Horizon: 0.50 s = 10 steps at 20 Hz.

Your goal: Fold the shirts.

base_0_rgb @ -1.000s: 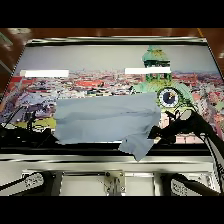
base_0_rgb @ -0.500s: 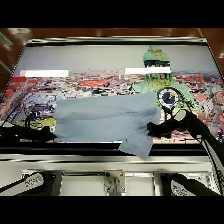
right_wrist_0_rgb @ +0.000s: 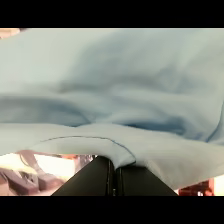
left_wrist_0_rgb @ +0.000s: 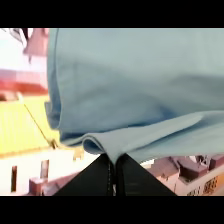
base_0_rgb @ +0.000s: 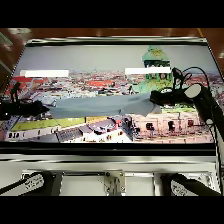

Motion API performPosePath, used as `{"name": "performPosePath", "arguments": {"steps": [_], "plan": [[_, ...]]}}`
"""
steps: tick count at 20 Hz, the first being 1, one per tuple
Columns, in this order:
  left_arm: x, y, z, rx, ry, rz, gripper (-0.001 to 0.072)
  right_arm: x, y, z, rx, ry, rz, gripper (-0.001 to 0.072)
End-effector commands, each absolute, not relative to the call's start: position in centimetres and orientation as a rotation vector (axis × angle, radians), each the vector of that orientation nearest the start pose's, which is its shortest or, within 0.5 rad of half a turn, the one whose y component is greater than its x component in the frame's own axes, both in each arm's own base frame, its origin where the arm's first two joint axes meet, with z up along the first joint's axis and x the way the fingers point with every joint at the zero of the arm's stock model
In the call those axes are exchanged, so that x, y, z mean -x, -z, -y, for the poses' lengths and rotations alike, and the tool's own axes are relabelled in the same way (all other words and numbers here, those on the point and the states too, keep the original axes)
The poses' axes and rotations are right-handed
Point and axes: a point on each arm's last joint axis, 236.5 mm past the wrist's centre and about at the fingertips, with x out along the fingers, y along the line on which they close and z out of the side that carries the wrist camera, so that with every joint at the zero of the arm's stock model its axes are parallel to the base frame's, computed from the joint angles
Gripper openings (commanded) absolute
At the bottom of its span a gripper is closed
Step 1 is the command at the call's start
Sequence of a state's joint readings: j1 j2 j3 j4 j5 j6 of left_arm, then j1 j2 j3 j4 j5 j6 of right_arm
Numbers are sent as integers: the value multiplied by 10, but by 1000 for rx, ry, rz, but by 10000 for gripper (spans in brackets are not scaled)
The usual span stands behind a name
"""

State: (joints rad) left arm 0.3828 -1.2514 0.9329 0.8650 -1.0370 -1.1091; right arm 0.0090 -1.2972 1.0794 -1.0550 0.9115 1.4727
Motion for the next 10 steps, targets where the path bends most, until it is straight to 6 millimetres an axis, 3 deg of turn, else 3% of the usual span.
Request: {"name": "performPosePath", "arguments": {"steps": [1,5,8,9,10], "plan": [[-433,-1,0,549,204,-1045,36,-469,-12,-95,-456,-224,-1043,69],[-457,40,3,669,155,-1141,36,-493,34,-100,-513,-205,-1105,70],[-462,64,2,718,129,-1189,49,-492,71,-98,-541,-168,-1166,96],[-463,68,5,752,129,-1195,183,-491,80,-98,-544,-164,-1184,104],[-465,69,8,779,133,-1194,411,-491,84,-99,-550,-162,-1192,369]]}}
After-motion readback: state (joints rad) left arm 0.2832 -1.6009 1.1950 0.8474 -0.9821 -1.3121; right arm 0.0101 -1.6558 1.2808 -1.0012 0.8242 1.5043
